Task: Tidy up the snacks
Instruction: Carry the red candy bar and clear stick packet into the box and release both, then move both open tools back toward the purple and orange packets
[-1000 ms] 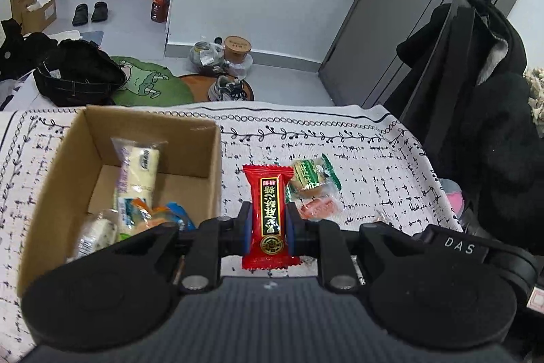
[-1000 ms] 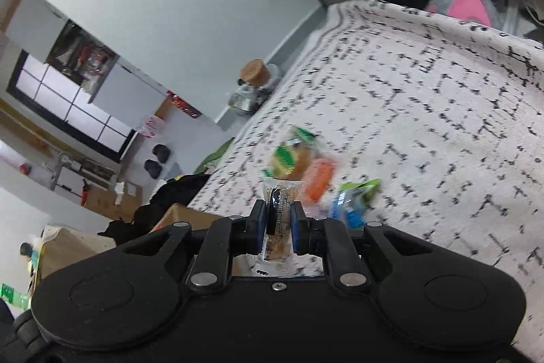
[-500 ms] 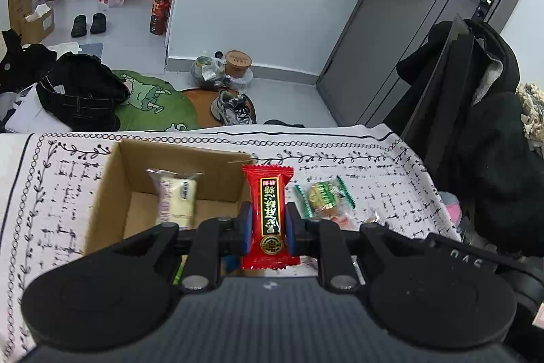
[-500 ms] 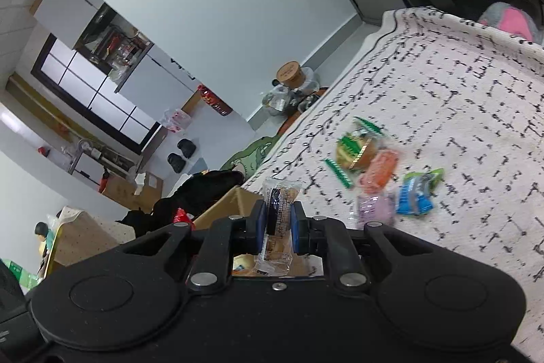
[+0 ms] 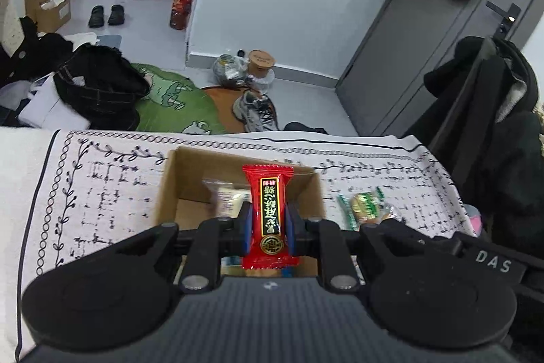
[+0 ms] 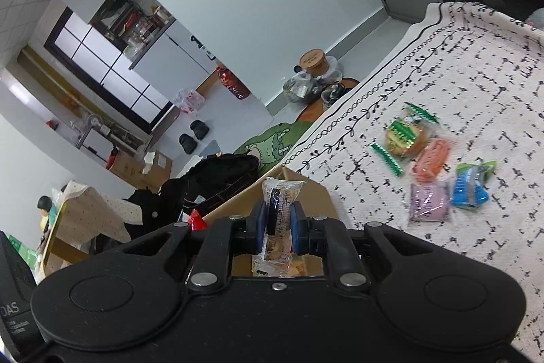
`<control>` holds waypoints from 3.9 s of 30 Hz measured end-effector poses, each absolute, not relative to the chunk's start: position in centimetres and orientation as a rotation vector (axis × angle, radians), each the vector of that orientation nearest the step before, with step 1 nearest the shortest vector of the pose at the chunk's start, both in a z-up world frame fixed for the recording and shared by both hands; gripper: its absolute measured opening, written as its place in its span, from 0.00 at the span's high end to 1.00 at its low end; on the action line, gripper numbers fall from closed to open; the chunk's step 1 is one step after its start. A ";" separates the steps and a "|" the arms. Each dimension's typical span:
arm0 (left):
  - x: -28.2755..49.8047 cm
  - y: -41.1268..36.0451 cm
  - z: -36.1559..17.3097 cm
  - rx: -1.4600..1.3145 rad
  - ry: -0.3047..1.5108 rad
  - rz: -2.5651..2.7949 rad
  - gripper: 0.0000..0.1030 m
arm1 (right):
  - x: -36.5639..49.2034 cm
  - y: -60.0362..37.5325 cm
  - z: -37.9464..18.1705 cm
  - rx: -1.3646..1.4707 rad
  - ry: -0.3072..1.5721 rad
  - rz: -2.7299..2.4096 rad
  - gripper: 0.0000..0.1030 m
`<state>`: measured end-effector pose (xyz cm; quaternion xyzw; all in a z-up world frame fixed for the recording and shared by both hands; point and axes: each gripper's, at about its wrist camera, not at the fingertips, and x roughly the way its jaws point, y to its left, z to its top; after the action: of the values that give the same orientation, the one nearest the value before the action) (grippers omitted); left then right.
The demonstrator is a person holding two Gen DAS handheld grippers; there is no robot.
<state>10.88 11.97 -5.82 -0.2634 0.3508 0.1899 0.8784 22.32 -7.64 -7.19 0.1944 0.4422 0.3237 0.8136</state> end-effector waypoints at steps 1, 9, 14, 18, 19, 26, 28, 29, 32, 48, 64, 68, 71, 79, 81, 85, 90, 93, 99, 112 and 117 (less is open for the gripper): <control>10.8 12.4 -6.2 -0.556 0.736 0.405 0.82 | 22.3 -7.3 -7.3 0.411 0.946 0.692 0.85; 10.5 14.3 -7.8 -0.598 0.744 0.450 0.82 | 22.3 -4.8 -7.7 0.367 0.957 0.707 0.85; 10.7 14.6 -8.2 -0.604 0.754 0.451 0.79 | 22.3 -3.8 -7.3 0.346 0.940 0.709 0.85; 10.5 14.9 -8.2 -0.620 0.749 0.460 0.74 | 22.3 -2.9 -6.7 0.333 0.896 0.735 0.77; 10.4 15.0 -8.2 -0.624 0.746 0.468 0.70 | 22.2 -2.8 -6.4 0.318 0.876 0.732 0.76; 10.2 15.2 -7.6 -0.636 0.717 0.496 0.39 | 22.2 -4.0 -6.5 0.311 0.875 0.691 0.55; 10.4 14.7 -7.4 -0.626 0.715 0.483 0.31 | 22.3 -4.8 -6.6 0.316 0.880 0.671 0.51; 10.6 14.4 -7.3 -0.617 0.713 0.478 0.28 | 22.4 -5.2 -6.6 0.316 0.879 0.662 0.49; 11.0 13.4 -7.2 -0.588 0.708 0.454 0.22 | 22.4 -6.5 -6.6 0.313 0.873 0.632 0.41; 13.1 8.9 -6.7 -0.596 0.744 0.421 0.12 | 24.4 -13.0 -4.9 0.313 0.838 0.546 0.15; 14.4 4.5 -4.4 -0.545 0.723 0.399 0.00 | 26.0 -18.1 -4.3 0.337 0.804 0.478 0.01; 14.8 3.8 -4.2 -0.544 0.724 0.390 0.00 | 26.6 -18.9 -4.1 0.331 0.801 0.476 0.00; 15.1 3.2 -4.1 -0.546 0.726 0.376 0.00 | 27.2 -19.4 -4.1 0.327 0.801 0.475 0.00; 16.1 1.8 -4.2 -0.559 0.721 0.379 0.00 | 28.9 -20.2 -4.3 0.300 0.812 0.476 0.00; 16.3 1.6 -4.3 -0.546 0.716 0.369 0.00 | 29.4 -20.4 -4.6 0.303 0.824 0.472 0.00; 16.9 1.3 -4.7 -0.537 0.710 0.358 0.01 | 30.5 -20.7 -5.4 0.317 0.847 0.466 0.00; 17.7 0.4 -5.6 -0.519 0.719 0.341 0.05 | 31.3 -21.2 -8.1 0.370 0.910 0.461 0.09; 18.3 -0.3 -6.6 -0.504 0.740 0.331 0.12 | 31.7 -21.2 -9.3 0.401 0.957 0.463 0.15; 19.3 -1.1 -9.1 -0.500 0.793 0.331 0.33 | 32.9 -21.1 -11.0 0.457 1.032 0.471 0.27; 22.5 -1.3 -13.2 -0.521 0.869 0.314 0.55 | 34.1 -20.8 -14.8 0.528 1.200 0.436 0.40; 23.6 -1.5 -14.7 -0.496 0.911 0.311 0.55 | 34.4 -20.7 -15.5 0.533 1.213 0.424 0.40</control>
<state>23.59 -1.49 -14.73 -0.2361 0.4334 0.1478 0.8571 34.37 -20.74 -15.47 0.2457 0.5586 0.1955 0.7677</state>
